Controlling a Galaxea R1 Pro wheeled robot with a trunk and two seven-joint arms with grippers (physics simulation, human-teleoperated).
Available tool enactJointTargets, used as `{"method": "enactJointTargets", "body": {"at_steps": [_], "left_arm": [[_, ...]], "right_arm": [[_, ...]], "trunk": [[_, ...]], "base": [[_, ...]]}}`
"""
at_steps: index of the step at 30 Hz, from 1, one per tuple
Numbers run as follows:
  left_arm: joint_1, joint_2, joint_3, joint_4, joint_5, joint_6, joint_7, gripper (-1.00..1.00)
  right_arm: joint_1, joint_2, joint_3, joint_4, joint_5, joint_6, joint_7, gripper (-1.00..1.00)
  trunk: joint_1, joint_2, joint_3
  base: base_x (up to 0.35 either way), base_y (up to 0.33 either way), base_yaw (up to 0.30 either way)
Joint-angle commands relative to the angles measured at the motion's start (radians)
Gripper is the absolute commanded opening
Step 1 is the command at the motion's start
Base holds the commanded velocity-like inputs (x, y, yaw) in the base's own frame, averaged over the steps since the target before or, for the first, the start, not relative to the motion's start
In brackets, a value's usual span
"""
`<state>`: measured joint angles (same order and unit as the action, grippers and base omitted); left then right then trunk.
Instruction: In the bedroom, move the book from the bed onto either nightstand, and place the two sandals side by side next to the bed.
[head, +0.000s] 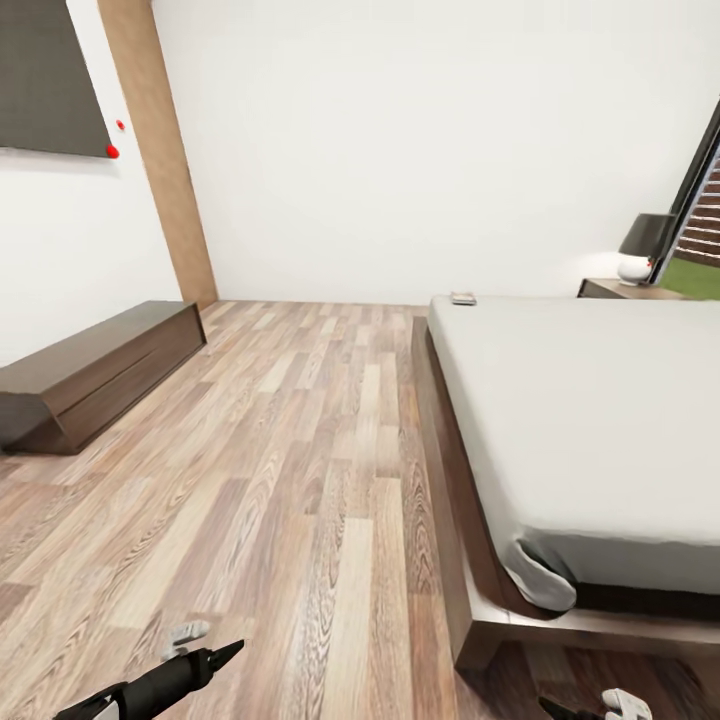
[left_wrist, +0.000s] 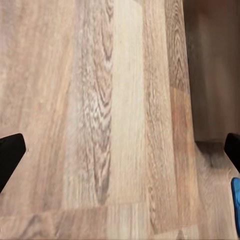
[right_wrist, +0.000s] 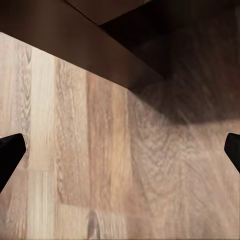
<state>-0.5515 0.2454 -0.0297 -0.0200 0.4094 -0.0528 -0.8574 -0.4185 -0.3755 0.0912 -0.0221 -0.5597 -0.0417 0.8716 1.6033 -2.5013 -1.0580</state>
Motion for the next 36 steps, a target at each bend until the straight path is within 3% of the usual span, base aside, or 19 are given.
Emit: {"method": "enactJointTargets", "body": {"at_steps": [1, 7, 16, 36], "left_arm": [[-0.001, 0.000, -0.004, 0.001, 0.002, -0.005, -0.002, 1.00], [-0.001, 0.000, -0.004, 0.002, 0.002, -0.006, -0.003, 1.00], [-0.001, 0.000, -0.004, 0.002, 0.002, -0.005, -0.003, 1.00], [-0.001, 0.000, -0.004, 0.002, 0.002, -0.005, -0.003, 1.00]], "right_arm": [[0.000, 0.000, 0.009, 0.001, -0.006, -0.004, 0.003, 1.00], [0.000, 0.000, 0.009, 0.001, -0.006, -0.004, 0.002, 1.00], [0.000, 0.000, 0.010, 0.001, -0.006, -0.004, 0.002, 1.00], [0.000, -0.001, 0.010, 0.001, -0.006, -0.004, 0.003, 1.00]], "trunk": [[-0.001, 0.000, 0.003], [-0.003, 0.001, 0.026], [-0.038, 0.064, 0.054], [-0.114, 0.204, 0.117]], "base": [[0.000, 0.000, 0.277], [0.000, 0.000, 0.280], [0.000, 0.000, 0.257], [0.000, 0.000, 0.022]]}}
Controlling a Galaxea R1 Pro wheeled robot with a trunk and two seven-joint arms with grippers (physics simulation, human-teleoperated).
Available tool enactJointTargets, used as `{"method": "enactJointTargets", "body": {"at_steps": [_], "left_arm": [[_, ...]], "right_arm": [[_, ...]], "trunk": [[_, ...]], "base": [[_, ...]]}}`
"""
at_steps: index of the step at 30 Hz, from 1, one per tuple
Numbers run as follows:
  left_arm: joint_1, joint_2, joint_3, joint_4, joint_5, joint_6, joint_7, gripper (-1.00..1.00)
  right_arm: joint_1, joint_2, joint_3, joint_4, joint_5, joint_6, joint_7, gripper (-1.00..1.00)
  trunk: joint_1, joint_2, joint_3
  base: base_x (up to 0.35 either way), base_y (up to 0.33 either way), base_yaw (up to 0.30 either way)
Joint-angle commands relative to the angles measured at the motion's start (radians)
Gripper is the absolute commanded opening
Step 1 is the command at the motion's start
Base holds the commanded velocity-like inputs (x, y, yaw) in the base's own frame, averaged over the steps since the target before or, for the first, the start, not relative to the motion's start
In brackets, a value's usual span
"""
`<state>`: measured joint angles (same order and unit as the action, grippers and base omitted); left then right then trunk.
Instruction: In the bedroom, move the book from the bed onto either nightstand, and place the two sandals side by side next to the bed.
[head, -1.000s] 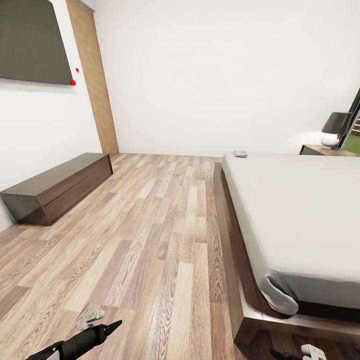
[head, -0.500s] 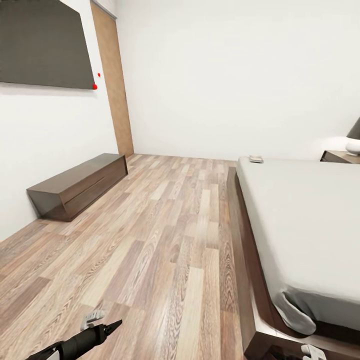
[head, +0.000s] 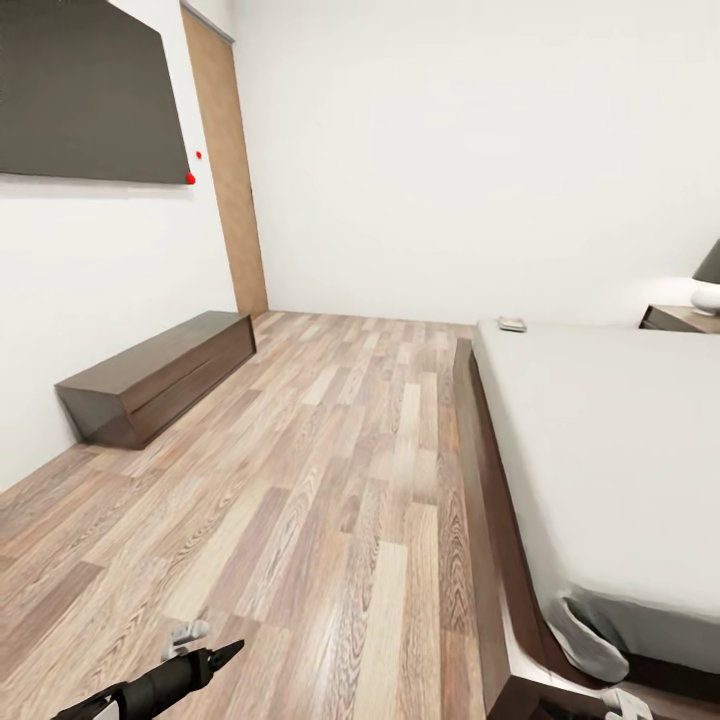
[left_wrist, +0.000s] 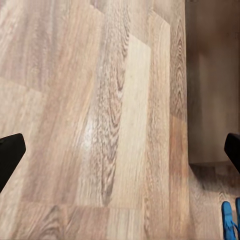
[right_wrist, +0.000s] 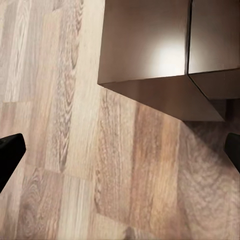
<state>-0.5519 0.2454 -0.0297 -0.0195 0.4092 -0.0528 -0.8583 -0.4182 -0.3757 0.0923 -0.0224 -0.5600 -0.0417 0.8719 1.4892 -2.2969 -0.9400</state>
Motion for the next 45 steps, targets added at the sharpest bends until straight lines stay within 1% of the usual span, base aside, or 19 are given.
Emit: {"method": "enactJointTargets", "body": {"at_steps": [1, 9, 40, 41, 45], "left_arm": [[-0.001, 0.000, -0.004, 0.001, 0.002, -0.005, -0.002, 1.00], [-0.001, 0.000, -0.004, 0.001, 0.002, -0.005, -0.002, 1.00], [-0.001, 0.000, -0.005, 0.001, 0.002, -0.007, -0.001, 1.00], [-0.001, 0.000, -0.005, 0.001, 0.002, -0.007, -0.001, 1.00], [-0.001, -0.006, -0.004, 0.001, 0.002, -0.007, -0.001, 1.00]], "right_arm": [[-0.001, 0.000, 0.009, 0.001, -0.006, -0.004, 0.002, 1.00], [-0.001, 0.000, 0.009, 0.001, -0.006, -0.004, 0.002, 1.00], [-0.001, 0.000, 0.010, 0.002, -0.003, -0.004, 0.001, 1.00], [-0.001, 0.003, 0.010, 0.002, -0.003, -0.004, 0.001, 1.00], [-0.001, 0.032, 0.010, 0.003, -0.002, -0.004, 0.001, 1.00]], "trunk": [[-0.004, 0.007, 0.002], [-0.035, 0.063, 0.027], [-0.035, 0.063, 0.027], [-0.035, 0.063, 0.027], [-0.035, 0.063, 0.027]], "base": [[0.000, 0.000, 0.052], [0.000, 0.000, 0.136], [0.000, 0.000, 0.286], [0.000, 0.000, 0.289], [0.000, 0.000, 0.289]]}}
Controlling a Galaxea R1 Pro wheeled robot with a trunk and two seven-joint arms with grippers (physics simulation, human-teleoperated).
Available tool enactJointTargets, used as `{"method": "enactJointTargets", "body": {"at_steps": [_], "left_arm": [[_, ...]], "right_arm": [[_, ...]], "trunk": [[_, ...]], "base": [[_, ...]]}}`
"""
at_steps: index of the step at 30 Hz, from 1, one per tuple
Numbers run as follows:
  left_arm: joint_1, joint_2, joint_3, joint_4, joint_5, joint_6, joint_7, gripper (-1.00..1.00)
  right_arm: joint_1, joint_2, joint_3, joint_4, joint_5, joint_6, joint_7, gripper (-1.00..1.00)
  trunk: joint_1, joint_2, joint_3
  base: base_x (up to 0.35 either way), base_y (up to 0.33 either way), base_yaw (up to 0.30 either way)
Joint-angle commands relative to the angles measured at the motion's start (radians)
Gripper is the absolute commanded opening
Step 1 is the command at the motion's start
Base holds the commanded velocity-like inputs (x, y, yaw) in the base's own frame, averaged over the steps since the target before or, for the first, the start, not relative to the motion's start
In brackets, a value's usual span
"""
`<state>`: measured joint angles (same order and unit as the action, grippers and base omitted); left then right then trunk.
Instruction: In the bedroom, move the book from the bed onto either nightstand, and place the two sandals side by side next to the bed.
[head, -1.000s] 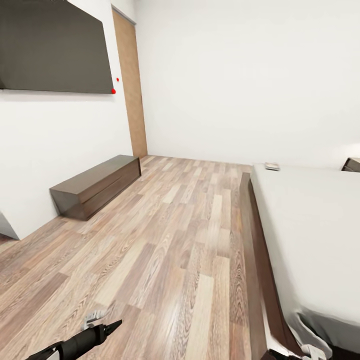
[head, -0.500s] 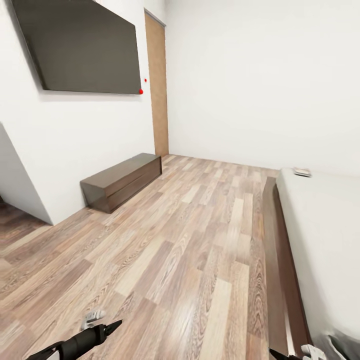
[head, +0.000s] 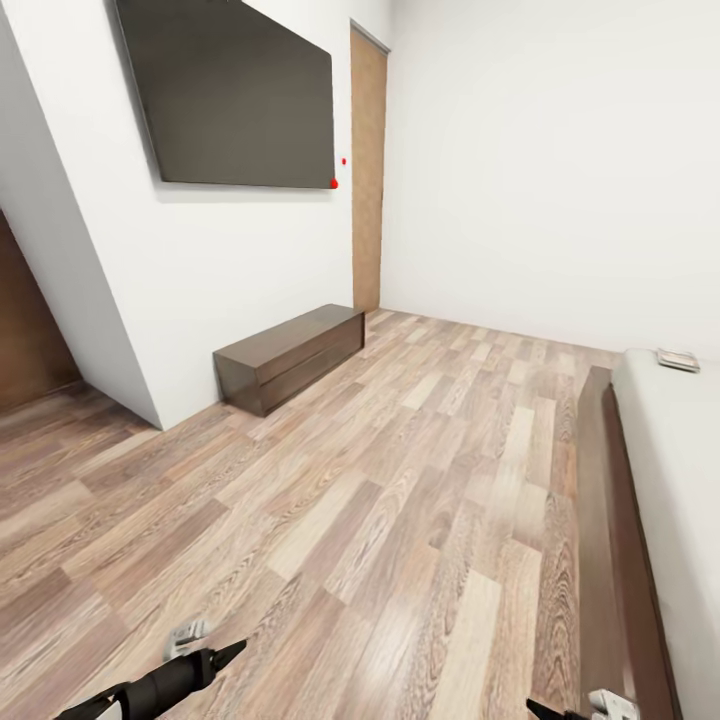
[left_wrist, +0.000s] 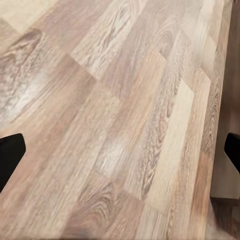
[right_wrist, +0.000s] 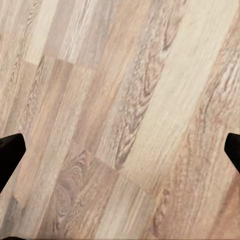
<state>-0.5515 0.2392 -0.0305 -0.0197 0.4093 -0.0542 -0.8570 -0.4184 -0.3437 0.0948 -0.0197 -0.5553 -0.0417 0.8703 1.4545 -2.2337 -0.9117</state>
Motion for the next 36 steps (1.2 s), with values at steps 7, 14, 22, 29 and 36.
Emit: {"method": "enactJointTargets", "body": {"at_steps": [7, 14, 22, 29, 36], "left_arm": [[-0.001, -0.006, -0.003, 0.001, 0.002, -0.007, -0.002, 1.00], [-0.001, -0.007, -0.003, 0.001, 0.002, -0.008, -0.001, 1.00], [-0.001, -0.020, -0.003, 0.001, 0.002, -0.009, 0.028, 1.00], [-0.001, -0.022, -0.003, 0.001, 0.002, -0.009, 0.033, 1.00], [-0.001, -0.022, -0.003, 0.001, 0.002, -0.009, 0.033, 1.00]], "right_arm": [[0.000, 0.019, 0.011, 0.033, -0.006, -0.004, 0.002, 1.00], [0.000, 0.020, 0.011, 0.036, -0.006, -0.004, 0.002, 1.00], [0.000, 0.020, 0.011, 0.036, -0.006, -0.004, 0.002, 1.00], [0.000, 0.020, 0.011, 0.035, -0.006, -0.004, 0.003, 1.00], [0.000, 0.020, 0.011, 0.035, -0.006, -0.004, 0.003, 1.00]], "trunk": [[0.000, 0.000, -0.001], [0.000, 0.000, -0.001], [0.000, 0.000, -0.001], [0.000, 0.000, -0.001], [0.000, 0.000, -0.001]], "base": [[0.000, 0.000, 0.290], [0.000, 0.000, 0.256], [0.000, 0.000, 0.092], [0.000, 0.000, 0.005], [0.000, 0.000, 0.000]]}}
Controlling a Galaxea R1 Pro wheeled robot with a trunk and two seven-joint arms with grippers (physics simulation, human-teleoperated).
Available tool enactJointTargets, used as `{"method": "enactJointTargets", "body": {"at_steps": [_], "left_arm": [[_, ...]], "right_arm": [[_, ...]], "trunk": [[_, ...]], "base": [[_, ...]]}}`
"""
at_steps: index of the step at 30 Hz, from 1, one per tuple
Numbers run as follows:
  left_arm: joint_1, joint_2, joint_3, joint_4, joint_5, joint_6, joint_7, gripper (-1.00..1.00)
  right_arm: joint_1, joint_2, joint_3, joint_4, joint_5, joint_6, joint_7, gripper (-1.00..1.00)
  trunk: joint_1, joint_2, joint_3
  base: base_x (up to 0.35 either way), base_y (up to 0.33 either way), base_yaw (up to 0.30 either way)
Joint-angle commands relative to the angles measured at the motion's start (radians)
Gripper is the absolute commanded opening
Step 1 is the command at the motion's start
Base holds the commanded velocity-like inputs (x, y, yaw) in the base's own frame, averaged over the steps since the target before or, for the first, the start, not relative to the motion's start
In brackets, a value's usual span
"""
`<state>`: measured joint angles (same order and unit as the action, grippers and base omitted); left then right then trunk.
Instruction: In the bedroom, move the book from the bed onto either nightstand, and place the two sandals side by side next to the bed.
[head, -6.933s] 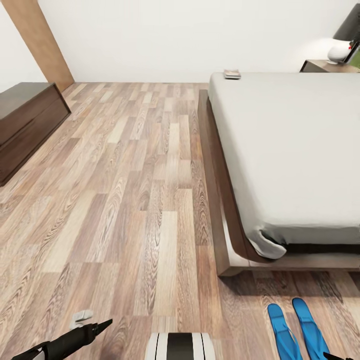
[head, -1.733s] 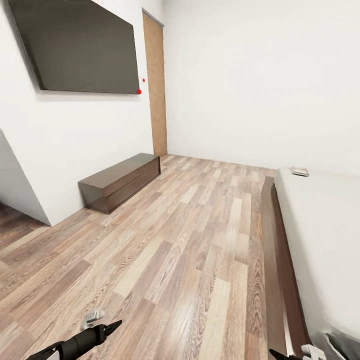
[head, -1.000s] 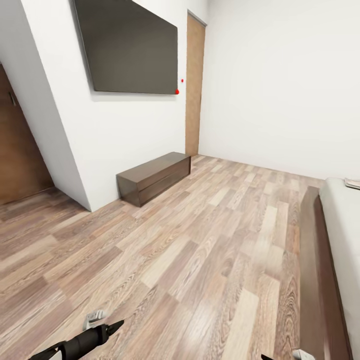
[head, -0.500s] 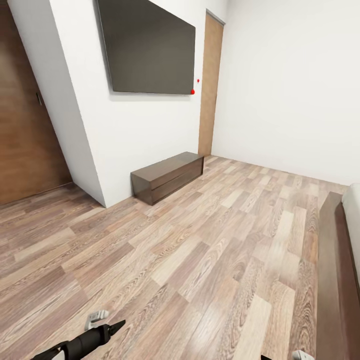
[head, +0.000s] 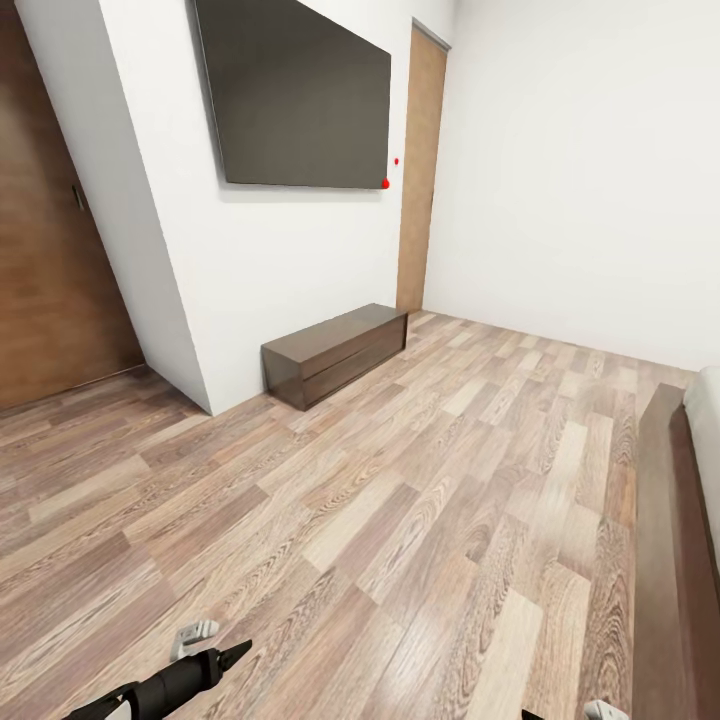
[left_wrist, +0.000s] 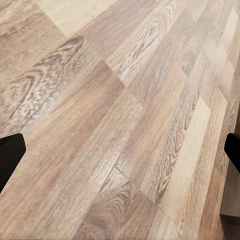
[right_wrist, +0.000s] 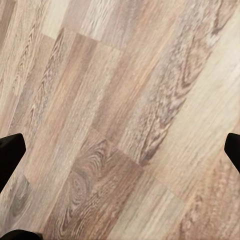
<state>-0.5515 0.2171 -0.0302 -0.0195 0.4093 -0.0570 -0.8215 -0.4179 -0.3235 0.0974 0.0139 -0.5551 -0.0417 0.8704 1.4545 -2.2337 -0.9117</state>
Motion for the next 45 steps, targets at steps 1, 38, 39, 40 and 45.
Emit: {"method": "enactJointTargets", "body": {"at_steps": [1, 38, 39, 40, 45], "left_arm": [[-0.001, 0.000, -0.004, 0.001, 0.002, -0.006, -0.002, 1.00], [-0.001, -0.001, -0.004, 0.001, 0.002, -0.003, -0.004, 1.00], [-0.001, -0.001, -0.004, 0.001, 0.002, -0.003, -0.004, 1.00], [-0.001, -0.001, -0.004, 0.001, 0.002, -0.003, -0.004, 1.00], [-0.001, -0.001, -0.004, 0.001, 0.002, -0.003, -0.004, 1.00]], "right_arm": [[-0.001, 0.000, 0.008, 0.001, -0.006, -0.004, 0.003, 1.00], [-0.001, 0.000, 0.008, 0.001, -0.006, -0.004, 0.004, 1.00], [-0.001, 0.000, 0.008, 0.001, -0.006, -0.004, 0.004, 1.00], [-0.001, 0.000, 0.008, 0.001, -0.006, -0.004, 0.004, 1.00], [-0.001, 0.000, 0.008, 0.001, -0.006, -0.004, 0.004, 1.00]], "trunk": [[0.000, 0.000, -0.001], [-0.119, 0.217, 0.096], [-0.123, 0.224, 0.099], [-0.127, 0.231, 0.102], [-0.146, 0.266, 0.118]], "base": [[0.000, 0.000, 0.000], [0.000, 0.000, 0.000], [0.000, 0.000, 0.000], [0.000, 0.000, 0.000], [0.000, 0.000, 0.000]]}}
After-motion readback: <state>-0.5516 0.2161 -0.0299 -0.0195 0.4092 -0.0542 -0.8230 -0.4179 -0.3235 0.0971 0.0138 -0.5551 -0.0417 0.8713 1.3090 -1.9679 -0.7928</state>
